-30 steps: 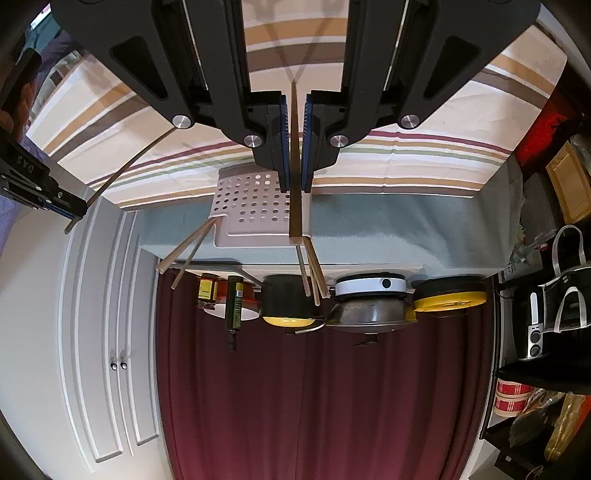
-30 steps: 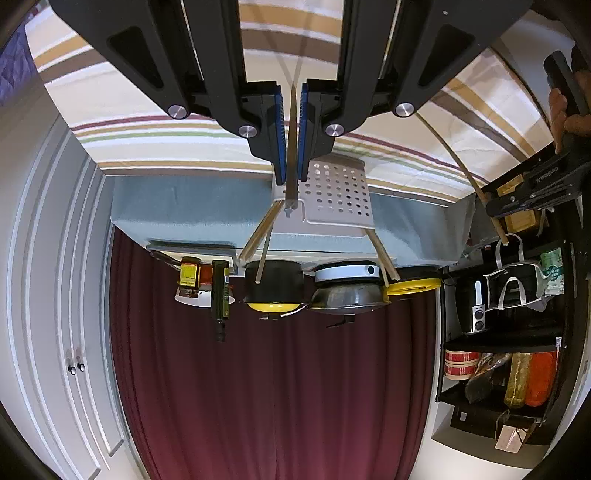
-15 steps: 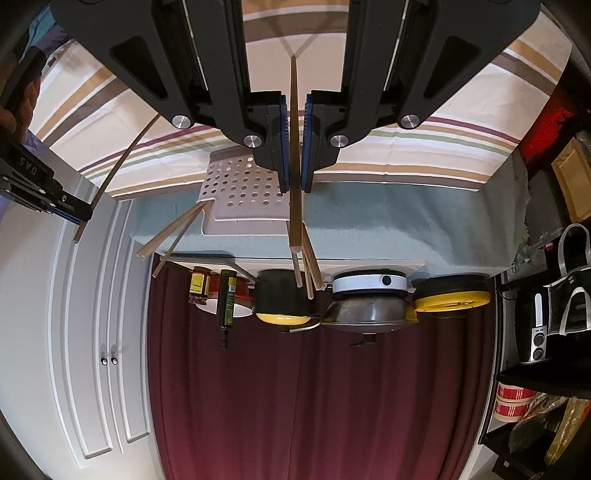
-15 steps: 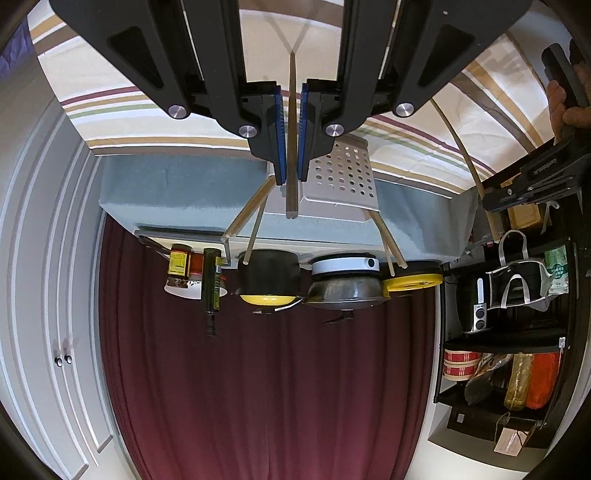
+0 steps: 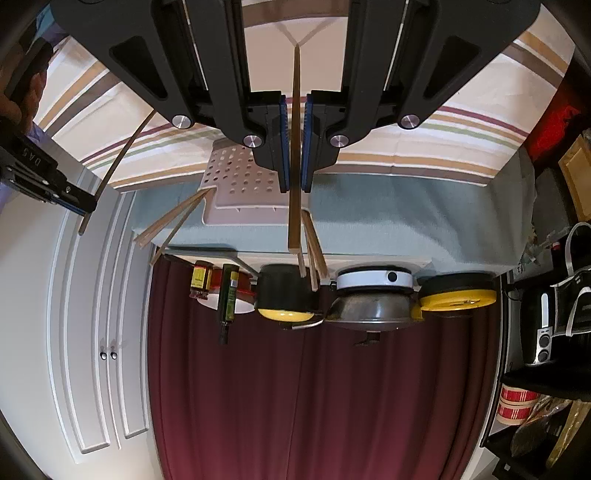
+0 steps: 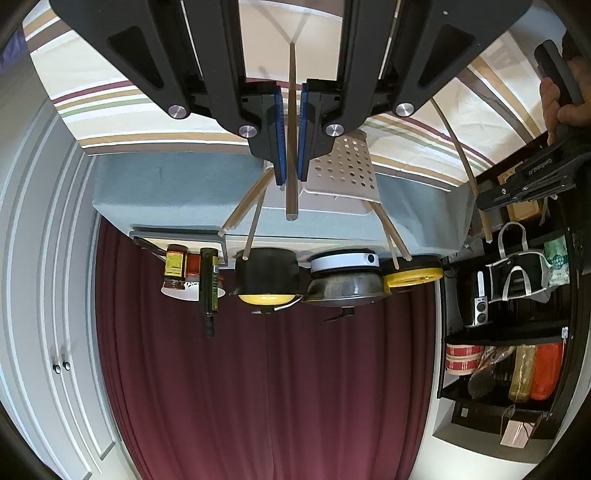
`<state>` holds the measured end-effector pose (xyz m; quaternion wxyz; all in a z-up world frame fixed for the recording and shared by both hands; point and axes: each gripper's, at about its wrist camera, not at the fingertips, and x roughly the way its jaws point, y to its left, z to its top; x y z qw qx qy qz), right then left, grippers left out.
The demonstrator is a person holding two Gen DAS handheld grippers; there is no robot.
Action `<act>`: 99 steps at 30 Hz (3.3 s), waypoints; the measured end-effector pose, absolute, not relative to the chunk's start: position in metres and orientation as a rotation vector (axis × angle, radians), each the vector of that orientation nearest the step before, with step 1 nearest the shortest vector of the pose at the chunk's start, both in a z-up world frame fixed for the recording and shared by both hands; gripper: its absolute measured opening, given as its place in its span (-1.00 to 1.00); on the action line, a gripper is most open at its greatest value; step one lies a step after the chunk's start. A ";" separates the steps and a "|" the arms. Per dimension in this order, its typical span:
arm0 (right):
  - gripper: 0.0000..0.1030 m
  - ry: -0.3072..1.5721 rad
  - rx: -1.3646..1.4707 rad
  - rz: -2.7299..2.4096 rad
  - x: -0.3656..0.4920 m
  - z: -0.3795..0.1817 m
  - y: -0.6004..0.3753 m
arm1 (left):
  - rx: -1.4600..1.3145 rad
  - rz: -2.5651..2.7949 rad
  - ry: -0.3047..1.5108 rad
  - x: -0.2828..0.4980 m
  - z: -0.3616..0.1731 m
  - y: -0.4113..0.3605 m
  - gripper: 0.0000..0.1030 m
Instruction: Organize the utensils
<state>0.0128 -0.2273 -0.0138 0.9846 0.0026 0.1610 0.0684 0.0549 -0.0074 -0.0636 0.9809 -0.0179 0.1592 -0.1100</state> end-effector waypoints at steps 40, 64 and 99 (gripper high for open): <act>-0.87 -0.014 -0.030 0.201 0.101 0.081 -0.214 | -0.021 -0.272 -0.033 0.139 0.056 -0.049 -0.87; -0.87 0.131 -0.036 0.176 0.159 0.012 -0.208 | -0.026 -0.251 0.103 0.206 -0.023 -0.055 -0.87; 0.62 0.125 -0.035 0.129 0.135 0.028 -0.199 | -0.007 -0.199 0.120 0.185 -0.017 -0.038 0.76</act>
